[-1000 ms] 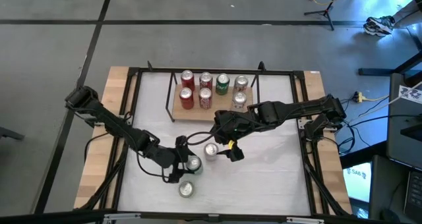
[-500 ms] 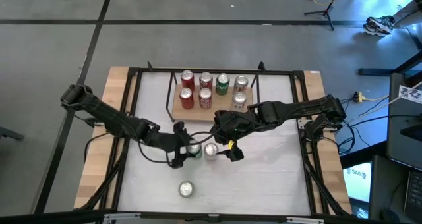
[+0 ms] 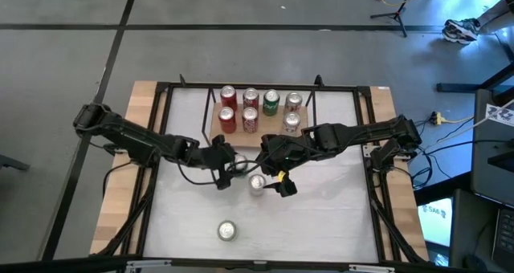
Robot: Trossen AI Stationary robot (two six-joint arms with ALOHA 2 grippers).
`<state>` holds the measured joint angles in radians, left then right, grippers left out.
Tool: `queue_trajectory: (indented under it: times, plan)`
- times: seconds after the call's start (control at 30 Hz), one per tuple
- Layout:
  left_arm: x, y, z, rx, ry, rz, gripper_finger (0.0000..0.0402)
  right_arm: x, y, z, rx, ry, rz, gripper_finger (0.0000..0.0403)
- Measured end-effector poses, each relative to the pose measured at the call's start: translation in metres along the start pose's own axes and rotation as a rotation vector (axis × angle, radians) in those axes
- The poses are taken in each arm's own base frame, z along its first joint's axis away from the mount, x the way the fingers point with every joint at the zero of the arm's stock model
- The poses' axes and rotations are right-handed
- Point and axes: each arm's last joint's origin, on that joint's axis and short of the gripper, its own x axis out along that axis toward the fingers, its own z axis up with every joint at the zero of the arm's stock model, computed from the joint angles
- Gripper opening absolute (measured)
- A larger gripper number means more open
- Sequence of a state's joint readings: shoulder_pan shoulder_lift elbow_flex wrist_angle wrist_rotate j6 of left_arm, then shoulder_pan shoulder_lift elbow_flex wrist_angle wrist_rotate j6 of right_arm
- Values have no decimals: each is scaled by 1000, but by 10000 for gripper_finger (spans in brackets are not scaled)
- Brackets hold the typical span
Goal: Place canned beverage on shelf
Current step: Put the green soda can on the shelf aligned with the other green soda can
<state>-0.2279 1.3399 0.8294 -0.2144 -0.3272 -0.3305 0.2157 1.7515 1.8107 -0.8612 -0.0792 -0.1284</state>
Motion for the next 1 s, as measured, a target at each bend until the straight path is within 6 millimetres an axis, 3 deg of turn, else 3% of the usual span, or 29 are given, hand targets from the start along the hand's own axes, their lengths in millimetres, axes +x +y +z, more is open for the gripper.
queue_trajectory:
  times: [0.57, 1.0]
  plan:
    - [18, 32, -14, -80, -17, 58, 293, 0, 0, 0, -9, 0, 0, 392]
    - [23, 39, -33, -71, 37, 81, 294, 0, 0, 0, -10, 0, 0, 392]
